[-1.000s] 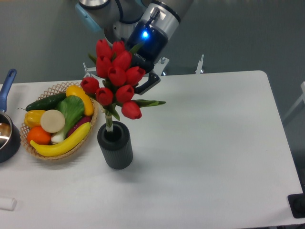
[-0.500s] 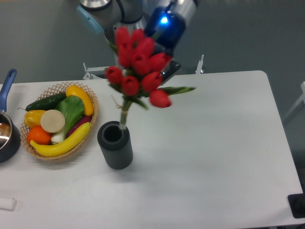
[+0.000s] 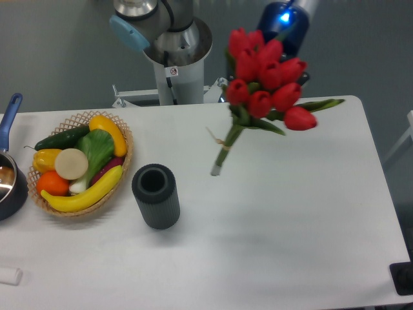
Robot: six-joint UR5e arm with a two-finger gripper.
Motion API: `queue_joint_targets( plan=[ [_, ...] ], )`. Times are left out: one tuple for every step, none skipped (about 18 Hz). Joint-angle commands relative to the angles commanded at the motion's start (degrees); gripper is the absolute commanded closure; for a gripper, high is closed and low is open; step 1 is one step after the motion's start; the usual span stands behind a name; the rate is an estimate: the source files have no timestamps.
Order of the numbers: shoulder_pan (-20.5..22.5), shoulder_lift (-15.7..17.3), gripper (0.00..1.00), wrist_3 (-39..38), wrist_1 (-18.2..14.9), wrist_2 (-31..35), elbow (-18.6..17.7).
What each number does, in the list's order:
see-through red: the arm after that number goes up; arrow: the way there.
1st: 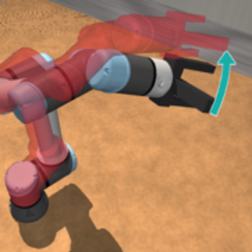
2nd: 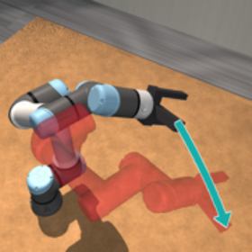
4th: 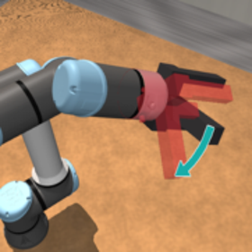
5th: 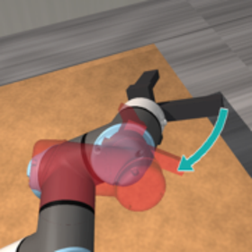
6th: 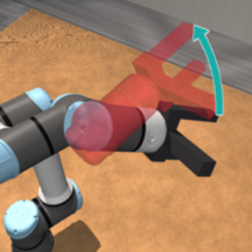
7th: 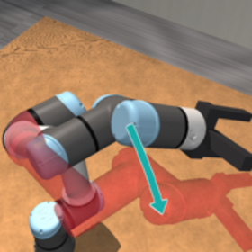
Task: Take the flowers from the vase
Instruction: 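Carry the held tulips up and away from the vase, then hold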
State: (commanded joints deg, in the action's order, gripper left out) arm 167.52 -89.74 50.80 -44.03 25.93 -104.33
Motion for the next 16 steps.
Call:
queue_joint_targets(
  plan=[
    [0.18, 0.0, 0.56, 0.09, 0.0, 0.09, 0.0],
    [0.53, 0.0, 0.56, 0.09, 0.09, 0.17, 0.0],
    [0.7, -0.09, 0.56, 0.0, 0.0, 0.26, 0.0],
    [0.88, 0.0, 0.56, 0.0, 0.0, 0.26, -0.09],
    [0.97, 0.0, 0.56, 0.0, 0.0, 0.26, -0.17],
    [1.06, 0.09, 0.56, -0.17, 0.0, 0.26, -0.18],
    [1.06, 0.17, 0.56, -0.26, -0.09, 0.26, -0.26],
    [1.06, 0.26, 0.56, -0.18, 0.0, 0.26, -0.44],
    [1.06, 0.35, 0.56, -0.09, 0.0, 0.26, -0.87],
    [1.06, 0.52, 0.56, 0.0, 0.09, 0.26, -1.31],
    [1.06, 0.61, 0.56, 0.0, 0.09, 0.26, -1.41],
    [1.06, 0.61, 0.56, 0.0, 0.0, 0.26, -1.32],
    [1.06, 0.61, 0.56, 0.0, 0.0, 0.26, -1.32],
    [1.06, 0.61, 0.56, 0.0, 0.0, 0.26, -1.32],
    [1.06, 0.61, 0.56, 0.0, 0.09, 0.26, -1.32],
    [1.06, 0.61, 0.56, 0.0, 0.09, 0.26, -1.32]
  ],
)
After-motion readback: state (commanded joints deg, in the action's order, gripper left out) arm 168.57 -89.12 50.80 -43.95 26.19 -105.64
